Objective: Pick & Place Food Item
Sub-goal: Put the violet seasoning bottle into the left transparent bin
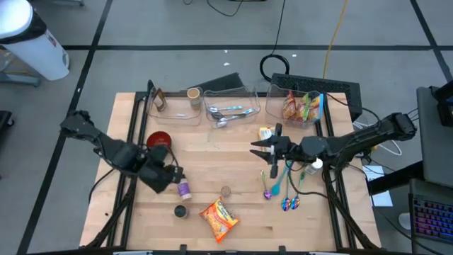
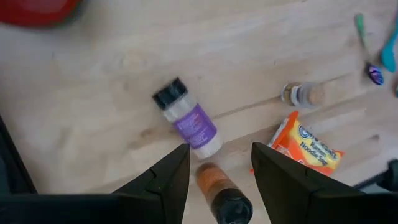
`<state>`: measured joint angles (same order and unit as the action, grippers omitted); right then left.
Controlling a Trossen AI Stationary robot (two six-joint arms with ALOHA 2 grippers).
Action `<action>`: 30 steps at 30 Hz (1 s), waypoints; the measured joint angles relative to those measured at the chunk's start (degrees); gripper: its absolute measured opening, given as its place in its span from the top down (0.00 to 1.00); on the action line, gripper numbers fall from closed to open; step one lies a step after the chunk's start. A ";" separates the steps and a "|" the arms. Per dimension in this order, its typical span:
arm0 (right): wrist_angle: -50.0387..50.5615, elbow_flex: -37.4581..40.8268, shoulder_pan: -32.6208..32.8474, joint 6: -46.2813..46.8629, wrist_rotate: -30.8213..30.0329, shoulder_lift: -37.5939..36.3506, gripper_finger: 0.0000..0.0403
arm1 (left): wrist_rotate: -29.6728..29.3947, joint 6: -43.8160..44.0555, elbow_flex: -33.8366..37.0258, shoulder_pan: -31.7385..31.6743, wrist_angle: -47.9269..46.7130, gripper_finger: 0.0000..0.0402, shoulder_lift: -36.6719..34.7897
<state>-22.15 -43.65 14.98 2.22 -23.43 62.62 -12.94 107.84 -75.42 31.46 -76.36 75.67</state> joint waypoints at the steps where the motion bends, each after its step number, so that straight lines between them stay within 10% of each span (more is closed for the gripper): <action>1: 0.39 0.66 0.41 0.66 0.02 -0.65 0.73 | 0.15 1.61 0.00 0.64 0.06 0.56 1.02; 30: 0.41 10.46 3.13 8.48 5.74 -3.75 0.73 | 4.48 14.33 2.17 -0.04 2.26 0.55 16.98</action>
<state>-21.75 -33.19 18.11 10.70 -17.69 58.87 -8.46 122.17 -73.25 31.42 -74.10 92.65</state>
